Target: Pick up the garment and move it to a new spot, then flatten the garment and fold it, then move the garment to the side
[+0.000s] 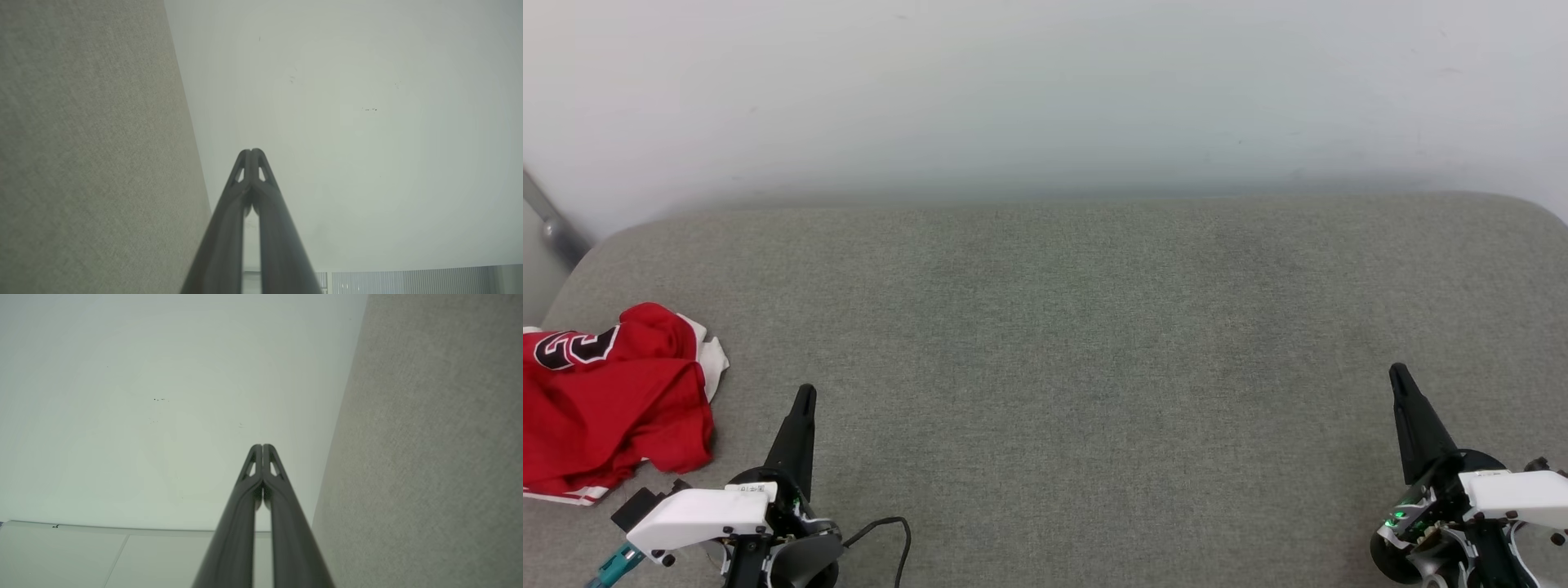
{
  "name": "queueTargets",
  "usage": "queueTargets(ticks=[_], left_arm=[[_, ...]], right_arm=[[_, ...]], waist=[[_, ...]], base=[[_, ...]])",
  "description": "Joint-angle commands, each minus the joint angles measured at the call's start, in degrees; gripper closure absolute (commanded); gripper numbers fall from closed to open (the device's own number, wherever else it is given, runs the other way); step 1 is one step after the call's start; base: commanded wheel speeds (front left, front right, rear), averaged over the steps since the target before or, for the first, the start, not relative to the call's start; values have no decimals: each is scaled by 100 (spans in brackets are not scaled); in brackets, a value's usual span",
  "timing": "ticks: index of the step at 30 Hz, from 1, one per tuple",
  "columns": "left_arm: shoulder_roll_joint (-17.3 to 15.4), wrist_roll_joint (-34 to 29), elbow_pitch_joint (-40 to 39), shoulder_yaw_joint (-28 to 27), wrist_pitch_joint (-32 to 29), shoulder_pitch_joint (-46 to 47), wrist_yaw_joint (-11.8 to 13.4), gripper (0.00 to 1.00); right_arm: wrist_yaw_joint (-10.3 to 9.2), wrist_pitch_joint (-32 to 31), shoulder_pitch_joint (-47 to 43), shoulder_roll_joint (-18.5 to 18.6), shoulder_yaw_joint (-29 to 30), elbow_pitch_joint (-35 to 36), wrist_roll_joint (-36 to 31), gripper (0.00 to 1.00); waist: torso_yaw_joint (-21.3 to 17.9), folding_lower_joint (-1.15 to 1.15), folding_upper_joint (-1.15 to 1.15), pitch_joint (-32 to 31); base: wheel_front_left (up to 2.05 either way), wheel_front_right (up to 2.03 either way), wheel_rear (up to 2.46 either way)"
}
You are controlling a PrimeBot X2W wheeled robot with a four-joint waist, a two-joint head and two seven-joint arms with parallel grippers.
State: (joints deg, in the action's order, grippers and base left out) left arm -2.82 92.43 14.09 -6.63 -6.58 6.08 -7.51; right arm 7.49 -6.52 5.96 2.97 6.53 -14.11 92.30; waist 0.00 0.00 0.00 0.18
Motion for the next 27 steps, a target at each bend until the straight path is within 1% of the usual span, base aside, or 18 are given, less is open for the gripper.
queueTargets(ticks=[1,27], left_arm=[[7,-6,-7,-4,-4,33,-21,100],[7,-6,-7,-5,-4,33,-21,100]], right_arm=[[0,-1,66,-21,0,-1,22,100],[0,-1,66,-21,0,-1,22,100]], waist=[[0,0,0,0],[0,0,0,0]], base=[[0,0,0],[0,0,0]])
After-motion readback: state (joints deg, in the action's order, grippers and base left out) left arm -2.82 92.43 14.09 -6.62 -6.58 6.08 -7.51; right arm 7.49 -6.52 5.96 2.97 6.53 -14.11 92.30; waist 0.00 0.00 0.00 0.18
